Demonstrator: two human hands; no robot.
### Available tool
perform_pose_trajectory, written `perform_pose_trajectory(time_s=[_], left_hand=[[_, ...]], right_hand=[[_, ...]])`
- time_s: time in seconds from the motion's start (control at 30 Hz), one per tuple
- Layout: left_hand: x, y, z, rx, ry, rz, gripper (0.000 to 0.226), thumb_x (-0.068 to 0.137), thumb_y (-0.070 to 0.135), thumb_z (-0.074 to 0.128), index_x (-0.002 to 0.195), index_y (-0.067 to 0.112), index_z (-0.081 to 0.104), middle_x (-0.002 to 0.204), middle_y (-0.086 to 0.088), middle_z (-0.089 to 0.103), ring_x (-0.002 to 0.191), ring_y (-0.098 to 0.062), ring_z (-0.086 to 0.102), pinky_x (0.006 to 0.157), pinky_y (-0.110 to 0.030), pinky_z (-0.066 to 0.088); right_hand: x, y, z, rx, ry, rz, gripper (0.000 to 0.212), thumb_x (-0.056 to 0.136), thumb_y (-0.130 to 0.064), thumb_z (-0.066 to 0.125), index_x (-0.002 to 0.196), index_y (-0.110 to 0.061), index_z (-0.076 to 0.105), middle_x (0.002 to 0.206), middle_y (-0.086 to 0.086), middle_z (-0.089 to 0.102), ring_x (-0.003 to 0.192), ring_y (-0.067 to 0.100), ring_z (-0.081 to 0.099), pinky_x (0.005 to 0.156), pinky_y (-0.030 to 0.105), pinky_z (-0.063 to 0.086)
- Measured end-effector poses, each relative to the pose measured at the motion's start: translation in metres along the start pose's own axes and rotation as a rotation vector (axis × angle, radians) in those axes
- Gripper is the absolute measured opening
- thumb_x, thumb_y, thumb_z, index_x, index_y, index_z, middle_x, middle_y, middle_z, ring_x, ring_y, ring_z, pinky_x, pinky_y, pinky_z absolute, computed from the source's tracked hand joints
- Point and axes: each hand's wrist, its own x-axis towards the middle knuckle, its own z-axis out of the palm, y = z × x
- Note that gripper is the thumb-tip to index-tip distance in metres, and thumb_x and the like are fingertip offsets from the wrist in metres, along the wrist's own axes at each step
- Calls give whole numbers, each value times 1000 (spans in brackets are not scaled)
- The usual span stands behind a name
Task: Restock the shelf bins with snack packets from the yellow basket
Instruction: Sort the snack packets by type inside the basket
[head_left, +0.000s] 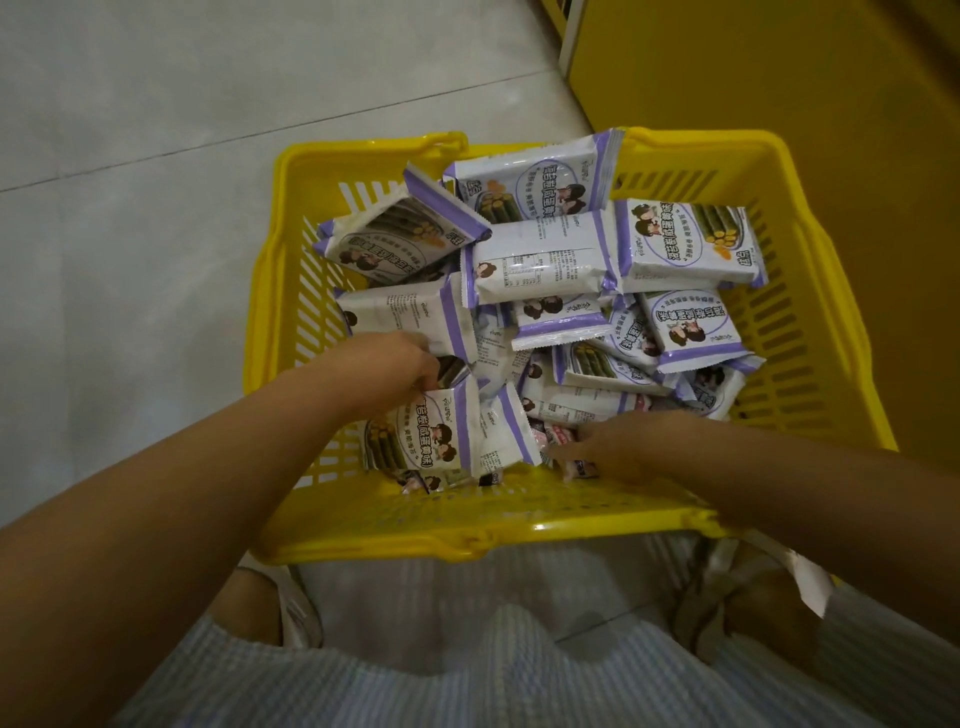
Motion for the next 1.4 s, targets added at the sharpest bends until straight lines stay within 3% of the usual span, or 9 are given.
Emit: perform_pose_trajectory(time_s=[0.13,0.23,0.47,0.57,0.87,1.07,1.13,1.23,1.4], left_hand=[[-2,-3,0,-31,29,-5,15,94,22,54,107,19,61,114,0,52,98,-18,55,81,-33,50],[-4,-9,-1,-76,101,-11,12,94,20,54,102,19,61,110,0,53,92,-17,55,76,-32,49],[-2,-13,-1,-108,159,-23,12,93,19,54,102,18,62,107,-1,55,91,-18,55,73,-30,46],[-2,-13,-2,-129,166,-26,11,92,19,56,101,18,62,106,-1,56,91,-17,54,75,-31,47],[-1,-12,-4,-166,164,-49,10,92,18,57,101,18,61,105,0,55,94,-18,54,79,-33,47],[-2,-12,-6,-183,186,-55,4,91,19,57,95,19,59,99,0,57,90,-17,54,77,-33,48],[-3,-12,-5,-212,210,-62,3,92,20,57,91,22,56,94,1,59,85,-16,54,73,-32,48],[-4,-10,-5,-249,258,-70,3,94,25,52,91,24,52,87,2,60,78,-15,54,67,-32,48],[-3,-10,-7,-295,253,-50,8,93,31,52,94,23,50,90,-1,58,78,-16,52,67,-34,47]], right_hand=[[1,-4,-8,-267,39,-176,48,101,-37,38,148,-31,29,148,13,33,127,40,44,94,42,44],[-1,-6,-16,-297,-37,-97,52,100,-25,45,147,-33,25,155,13,20,116,37,51,74,37,47],[-11,9,-9,-170,128,-134,21,95,-23,49,116,-24,48,131,9,44,81,18,49,53,25,33],[-19,17,-6,-73,170,-152,24,89,-27,52,113,-27,52,121,3,47,80,15,49,55,24,31],[-39,22,-2,86,292,-163,27,91,-45,46,105,-33,65,105,-5,58,87,12,58,72,31,52],[-39,19,-5,168,329,-90,15,91,-30,56,97,-29,70,99,-7,64,86,10,59,76,31,52],[-41,20,-4,241,385,-67,7,88,-26,61,84,-28,66,89,-10,62,78,6,57,71,25,48],[-52,24,-7,406,457,-33,29,84,-21,66,66,-37,51,76,-11,57,68,4,53,64,22,44],[-66,24,-20,526,568,4,28,86,-19,65,77,-35,44,83,-8,57,76,11,56,67,30,48]])
